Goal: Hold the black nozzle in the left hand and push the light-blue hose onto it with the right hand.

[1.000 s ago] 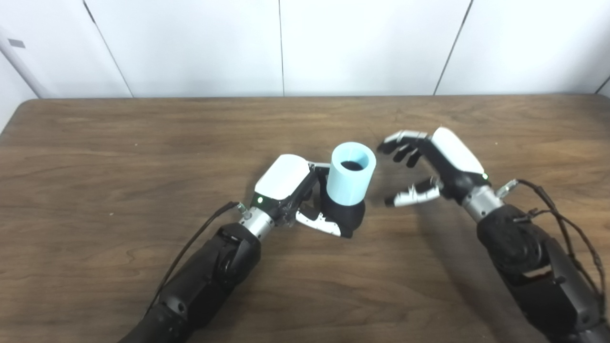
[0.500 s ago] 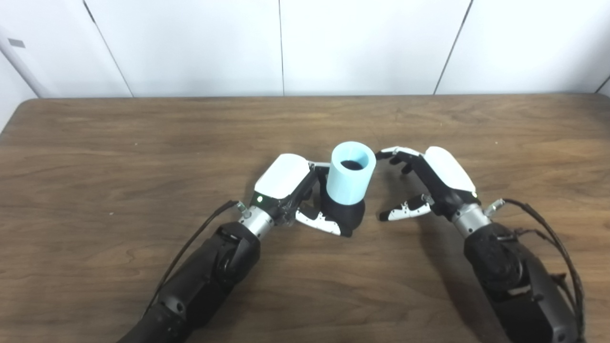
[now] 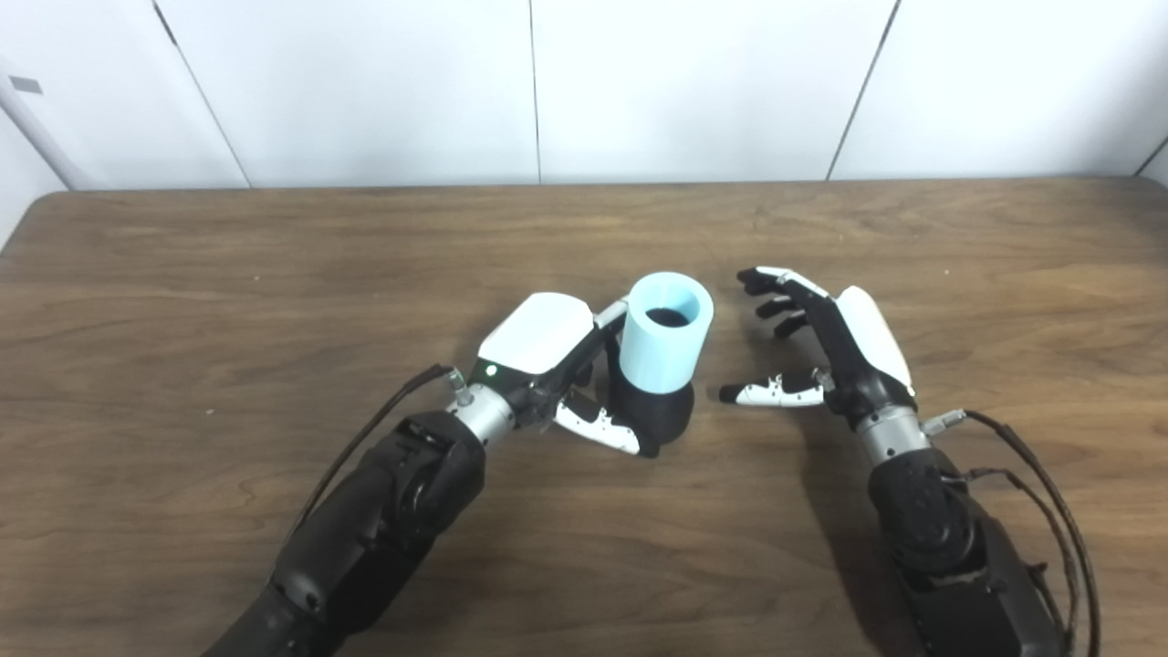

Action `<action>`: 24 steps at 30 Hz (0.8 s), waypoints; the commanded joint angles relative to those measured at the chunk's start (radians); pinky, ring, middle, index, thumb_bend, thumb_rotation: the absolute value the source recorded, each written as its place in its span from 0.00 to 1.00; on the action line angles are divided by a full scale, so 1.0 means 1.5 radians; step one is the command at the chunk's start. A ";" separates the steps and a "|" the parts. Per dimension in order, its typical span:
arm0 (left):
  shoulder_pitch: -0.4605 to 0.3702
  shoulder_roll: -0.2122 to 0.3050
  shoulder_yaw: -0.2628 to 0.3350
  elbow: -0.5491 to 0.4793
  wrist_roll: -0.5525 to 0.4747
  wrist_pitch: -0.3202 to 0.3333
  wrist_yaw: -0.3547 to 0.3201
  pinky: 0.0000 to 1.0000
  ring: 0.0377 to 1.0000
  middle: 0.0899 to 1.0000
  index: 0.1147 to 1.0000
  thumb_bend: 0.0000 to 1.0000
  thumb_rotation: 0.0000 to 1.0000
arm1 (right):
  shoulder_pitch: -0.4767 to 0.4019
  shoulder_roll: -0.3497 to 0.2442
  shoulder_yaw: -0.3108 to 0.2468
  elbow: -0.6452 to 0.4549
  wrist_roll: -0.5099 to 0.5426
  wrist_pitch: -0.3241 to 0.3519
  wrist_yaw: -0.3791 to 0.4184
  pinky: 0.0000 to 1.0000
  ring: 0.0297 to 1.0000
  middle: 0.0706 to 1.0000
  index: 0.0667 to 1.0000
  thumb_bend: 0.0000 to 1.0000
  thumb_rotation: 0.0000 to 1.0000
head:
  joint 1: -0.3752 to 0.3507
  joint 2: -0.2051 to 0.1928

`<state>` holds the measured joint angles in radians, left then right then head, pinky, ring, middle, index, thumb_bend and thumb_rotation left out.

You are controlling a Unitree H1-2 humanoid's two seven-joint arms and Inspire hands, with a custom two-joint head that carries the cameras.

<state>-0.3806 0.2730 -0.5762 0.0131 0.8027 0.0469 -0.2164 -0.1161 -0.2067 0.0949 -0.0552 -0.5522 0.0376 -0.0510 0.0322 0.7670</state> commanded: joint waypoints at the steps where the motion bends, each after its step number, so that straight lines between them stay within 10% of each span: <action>1: 0.041 0.038 -0.009 0.040 0.033 0.054 -0.073 0.98 1.00 1.00 0.99 1.00 0.31 | -0.009 -0.004 -0.010 -0.008 0.008 -0.019 -0.016 0.54 0.65 0.71 0.75 0.73 0.04 | 0.000 0.002; 18: 0.034 0.055 0.001 0.001 0.079 0.117 -0.144 0.99 1.00 1.00 0.99 0.96 0.27 | -0.008 -0.009 -0.010 -0.004 0.028 -0.035 -0.023 0.52 0.64 0.70 0.73 0.75 0.03 | 0.007 0.003; 24: 0.039 0.080 0.044 -0.046 0.083 0.150 -0.186 0.84 0.96 0.98 0.97 0.95 0.24 | -0.010 -0.010 -0.012 0.003 0.040 -0.044 -0.027 0.51 0.64 0.70 0.73 0.76 0.03 | 0.013 0.003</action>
<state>-0.3744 0.2970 -0.5426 -0.1054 0.8708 0.1480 -0.3924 -0.1123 -0.2089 0.0908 -0.0372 -0.5021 0.0094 -0.0735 0.0506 0.7701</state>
